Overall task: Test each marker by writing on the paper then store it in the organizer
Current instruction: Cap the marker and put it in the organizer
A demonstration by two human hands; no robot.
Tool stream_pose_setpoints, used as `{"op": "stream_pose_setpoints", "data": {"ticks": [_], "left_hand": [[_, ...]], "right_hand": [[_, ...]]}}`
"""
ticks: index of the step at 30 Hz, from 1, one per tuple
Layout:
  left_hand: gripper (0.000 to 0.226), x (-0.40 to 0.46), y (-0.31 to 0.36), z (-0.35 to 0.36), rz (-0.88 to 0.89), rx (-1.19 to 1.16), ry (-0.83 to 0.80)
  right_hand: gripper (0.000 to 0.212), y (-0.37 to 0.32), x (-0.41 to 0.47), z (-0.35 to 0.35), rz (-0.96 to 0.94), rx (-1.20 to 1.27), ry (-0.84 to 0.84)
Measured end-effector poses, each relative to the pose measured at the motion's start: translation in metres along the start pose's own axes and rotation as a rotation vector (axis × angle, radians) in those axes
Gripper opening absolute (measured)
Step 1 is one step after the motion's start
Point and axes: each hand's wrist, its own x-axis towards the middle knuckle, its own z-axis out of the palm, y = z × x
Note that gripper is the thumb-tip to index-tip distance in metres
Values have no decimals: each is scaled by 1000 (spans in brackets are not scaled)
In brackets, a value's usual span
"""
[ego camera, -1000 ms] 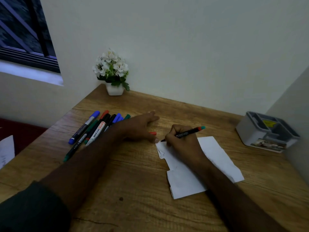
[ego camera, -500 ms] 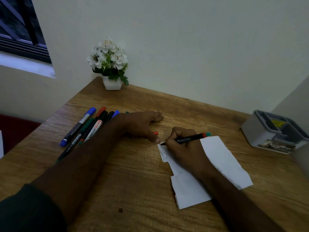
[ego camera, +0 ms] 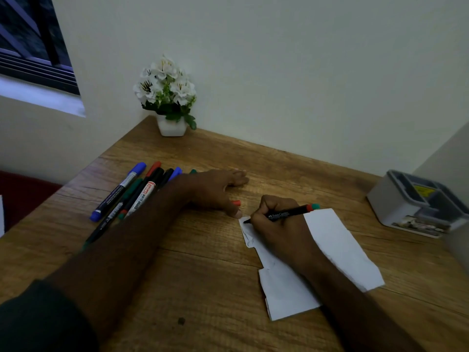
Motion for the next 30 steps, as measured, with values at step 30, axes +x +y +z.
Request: {"op": "stream_pose_setpoints", "data": {"ticks": [30], "left_hand": [[94,-3,6,-1,-10,29,-11]], "right_hand": [[25,-2,0,-2,56,-19,22]]}}
